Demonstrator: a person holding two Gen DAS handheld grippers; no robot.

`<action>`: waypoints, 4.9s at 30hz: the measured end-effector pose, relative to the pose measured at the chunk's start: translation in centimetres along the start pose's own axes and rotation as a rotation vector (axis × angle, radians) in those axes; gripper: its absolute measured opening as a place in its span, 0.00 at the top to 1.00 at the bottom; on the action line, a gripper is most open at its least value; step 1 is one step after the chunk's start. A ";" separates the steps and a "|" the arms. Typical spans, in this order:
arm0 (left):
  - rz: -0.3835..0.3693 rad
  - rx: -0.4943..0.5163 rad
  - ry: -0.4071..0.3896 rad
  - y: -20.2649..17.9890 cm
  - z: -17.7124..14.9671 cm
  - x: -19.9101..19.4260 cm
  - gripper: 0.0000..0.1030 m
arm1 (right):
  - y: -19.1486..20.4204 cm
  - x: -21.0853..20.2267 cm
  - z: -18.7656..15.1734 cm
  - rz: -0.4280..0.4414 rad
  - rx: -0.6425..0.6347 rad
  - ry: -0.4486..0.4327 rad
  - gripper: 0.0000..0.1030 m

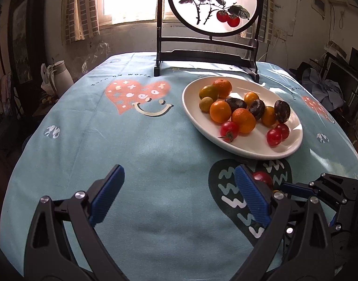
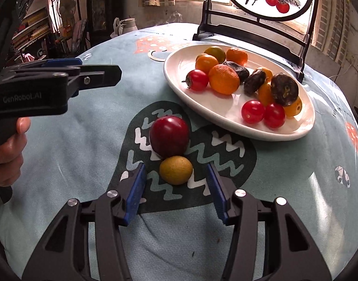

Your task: Organize fruits

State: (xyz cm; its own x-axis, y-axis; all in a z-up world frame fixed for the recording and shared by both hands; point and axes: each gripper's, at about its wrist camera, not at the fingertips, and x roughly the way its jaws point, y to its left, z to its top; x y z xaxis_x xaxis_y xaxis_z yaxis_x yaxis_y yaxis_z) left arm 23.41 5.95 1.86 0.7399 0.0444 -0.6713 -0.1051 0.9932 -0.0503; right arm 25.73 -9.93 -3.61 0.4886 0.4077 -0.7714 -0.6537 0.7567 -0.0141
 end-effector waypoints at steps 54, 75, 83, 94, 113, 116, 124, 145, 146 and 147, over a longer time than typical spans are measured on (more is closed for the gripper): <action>-0.238 0.306 0.099 -9.9 -2.6 3.1 0.45 | -7.6 -5.9 -2.2 -0.055 0.358 -0.095 0.72; -0.234 0.250 0.123 -8.7 -2.7 2.1 0.62 | -6.7 -4.9 -2.3 -0.042 0.313 -0.074 0.72; -0.240 0.157 0.015 -6.4 1.3 -0.1 0.62 | -6.0 -5.8 -0.3 -0.010 0.280 -0.172 0.72; -0.202 0.050 0.006 -5.8 8.7 6.7 0.62 | -9.9 -2.7 6.4 -0.054 0.330 -0.281 0.72; -0.106 -0.010 -0.058 -3.5 11.0 5.3 0.09 | -10.6 -3.5 8.2 -0.074 0.268 -0.284 0.42; -0.098 0.003 -0.081 -3.1 10.0 2.5 0.04 | -9.8 -5.6 7.0 -0.065 0.256 -0.290 0.42; -0.093 0.012 -0.061 -2.3 3.6 -1.9 0.02 | -6.7 -8.5 1.1 -0.076 0.185 -0.250 0.05; 0.000 0.123 -0.039 -3.1 -3.3 -4.0 0.02 | -5.1 -7.7 -3.8 -0.110 0.154 -0.126 0.03; 0.000 0.123 -0.041 -3.1 -3.3 -4.1 0.02 | -5.1 -7.7 -3.8 -0.110 0.155 -0.127 0.03; 0.000 0.125 -0.042 -3.1 -3.3 -4.1 0.02 | -5.1 -7.7 -3.9 -0.109 0.156 -0.128 0.03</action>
State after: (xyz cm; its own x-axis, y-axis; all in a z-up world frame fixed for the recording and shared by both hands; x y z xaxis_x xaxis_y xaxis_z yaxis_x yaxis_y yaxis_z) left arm 18.53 2.34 2.31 0.7673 0.0465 -0.6396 -0.0239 0.9988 0.0439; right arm 23.07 -18.93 -0.04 0.6274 0.3728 -0.6837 -0.5004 0.8657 0.0129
